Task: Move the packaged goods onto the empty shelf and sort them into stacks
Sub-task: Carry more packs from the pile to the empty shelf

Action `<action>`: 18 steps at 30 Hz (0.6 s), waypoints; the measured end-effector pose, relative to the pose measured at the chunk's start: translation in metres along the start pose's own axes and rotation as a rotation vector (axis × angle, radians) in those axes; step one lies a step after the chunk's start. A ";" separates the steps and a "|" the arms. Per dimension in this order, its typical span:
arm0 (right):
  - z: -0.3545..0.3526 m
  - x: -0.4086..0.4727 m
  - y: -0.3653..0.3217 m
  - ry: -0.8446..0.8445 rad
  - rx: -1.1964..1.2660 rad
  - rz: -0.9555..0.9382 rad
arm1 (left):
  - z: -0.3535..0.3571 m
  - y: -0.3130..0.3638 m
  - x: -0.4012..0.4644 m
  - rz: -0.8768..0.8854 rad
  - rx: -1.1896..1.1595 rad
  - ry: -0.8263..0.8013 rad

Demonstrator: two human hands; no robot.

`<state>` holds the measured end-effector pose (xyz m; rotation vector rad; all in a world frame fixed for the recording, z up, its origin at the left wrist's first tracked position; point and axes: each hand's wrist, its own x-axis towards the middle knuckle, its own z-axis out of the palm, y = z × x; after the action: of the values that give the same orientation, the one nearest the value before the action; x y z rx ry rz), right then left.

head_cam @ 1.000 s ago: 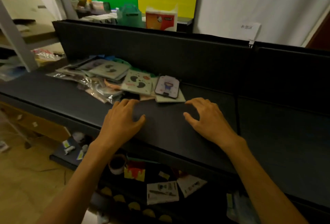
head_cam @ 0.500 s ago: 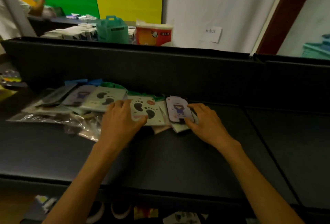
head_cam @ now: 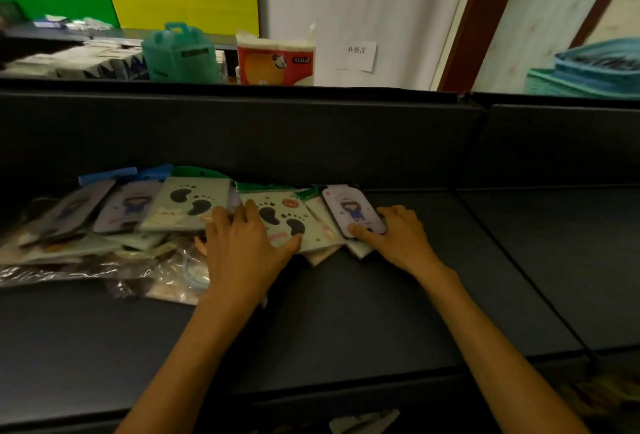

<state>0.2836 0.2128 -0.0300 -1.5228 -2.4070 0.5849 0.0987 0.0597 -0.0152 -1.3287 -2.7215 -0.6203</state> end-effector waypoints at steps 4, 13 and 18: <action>-0.001 0.002 0.006 0.004 0.073 0.027 | 0.001 -0.001 0.003 0.052 -0.098 -0.019; -0.004 0.005 0.020 0.018 0.285 0.080 | -0.007 0.002 0.001 0.102 -0.592 -0.031; -0.002 0.011 0.031 0.013 0.311 0.111 | -0.015 0.002 -0.001 -0.018 -0.762 -0.053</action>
<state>0.3049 0.2346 -0.0426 -1.5230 -2.1093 0.9200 0.0992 0.0540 -0.0008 -1.4239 -2.6208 -1.7639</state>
